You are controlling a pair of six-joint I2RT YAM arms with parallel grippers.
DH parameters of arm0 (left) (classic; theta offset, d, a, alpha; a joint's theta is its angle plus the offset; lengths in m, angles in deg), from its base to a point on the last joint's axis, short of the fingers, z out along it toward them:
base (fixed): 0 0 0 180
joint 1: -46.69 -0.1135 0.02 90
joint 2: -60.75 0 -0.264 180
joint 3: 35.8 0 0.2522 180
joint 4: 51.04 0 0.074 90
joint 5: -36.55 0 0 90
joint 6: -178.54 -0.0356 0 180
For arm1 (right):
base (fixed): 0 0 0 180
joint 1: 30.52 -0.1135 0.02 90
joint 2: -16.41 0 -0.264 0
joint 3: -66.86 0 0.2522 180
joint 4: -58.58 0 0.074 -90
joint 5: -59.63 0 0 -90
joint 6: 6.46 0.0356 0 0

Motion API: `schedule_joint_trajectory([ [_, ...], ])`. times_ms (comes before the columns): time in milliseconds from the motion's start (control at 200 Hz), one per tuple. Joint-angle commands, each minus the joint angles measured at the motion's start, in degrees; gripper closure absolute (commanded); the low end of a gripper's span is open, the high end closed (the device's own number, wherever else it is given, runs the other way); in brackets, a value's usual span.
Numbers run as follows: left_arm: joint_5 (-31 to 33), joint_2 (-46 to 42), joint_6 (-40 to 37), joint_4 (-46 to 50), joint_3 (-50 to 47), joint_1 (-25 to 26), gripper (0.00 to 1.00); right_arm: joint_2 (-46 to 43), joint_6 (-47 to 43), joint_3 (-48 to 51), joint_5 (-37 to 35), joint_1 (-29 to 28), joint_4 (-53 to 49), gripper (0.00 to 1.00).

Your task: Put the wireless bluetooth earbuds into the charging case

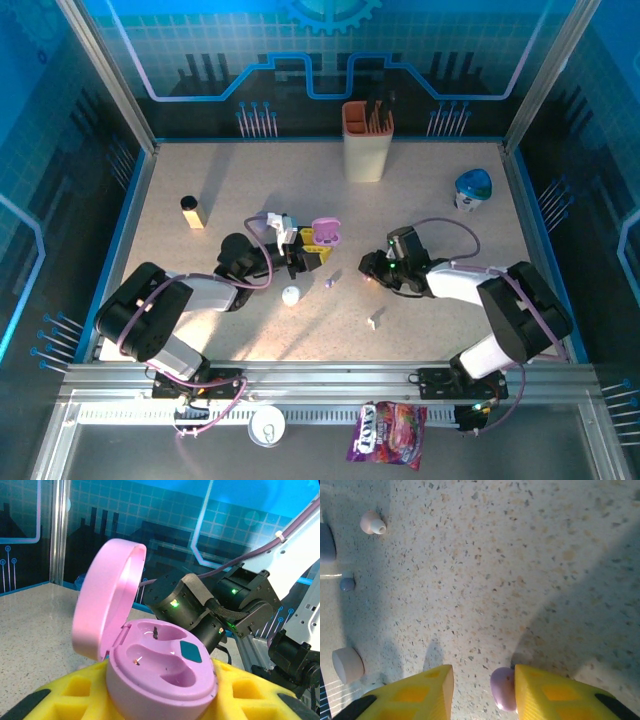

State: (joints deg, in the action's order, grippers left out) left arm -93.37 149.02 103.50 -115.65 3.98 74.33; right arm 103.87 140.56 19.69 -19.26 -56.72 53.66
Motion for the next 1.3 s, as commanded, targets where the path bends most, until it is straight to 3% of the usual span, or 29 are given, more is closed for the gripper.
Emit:
schedule_joint_trajectory([
  [0, 0.42, -1.29, -1.14, -1.92, -1.02, -0.55, 0.65, 1.19, -4.59, -2.2, 2.13, 1.34, -2.88, 0.63],
  [170, 2.74, -2.15, -1.75, -1.96, -2.96, -3.39, 0.65, -2.32, -13.5, -6.45, -3.16, 0.83, -14.59, 0.61],
  [360, 2.13, -3.77, -2.51, -1.96, -4.31, -9.26, 0.65, -3.65, -25.35, -15.7, -20.04, -5.08, -33.37, 0.6],
  [555, 0.39, -1.9, -5.12, -1.96, -2.82, -17.05, 0.65, -1.24, -26.05, -22.1, -35.37, -12.37, -42.98, 0.59],
  [685, -1.65, -0.4, -5.36, -1.97, -0.26, -19.41, 0.65, 2.04, -25.77, -26.23, -42.08, -17.13, -47.71, 0.58],
  [995, -2.2, 0.16, -5.85, -1.97, 0.54, -22.61, 0.65, 13.43, -25.06, -34.67, -48.61, -23.55, -55.29, 0.54],
  [1296, -2.97, -0.06, -5.17, -1.97, 0.86, -23.16, 0.65, 21.05, -25.66, -38.59, -49.21, -24.82, -57.16, 0.61],
])
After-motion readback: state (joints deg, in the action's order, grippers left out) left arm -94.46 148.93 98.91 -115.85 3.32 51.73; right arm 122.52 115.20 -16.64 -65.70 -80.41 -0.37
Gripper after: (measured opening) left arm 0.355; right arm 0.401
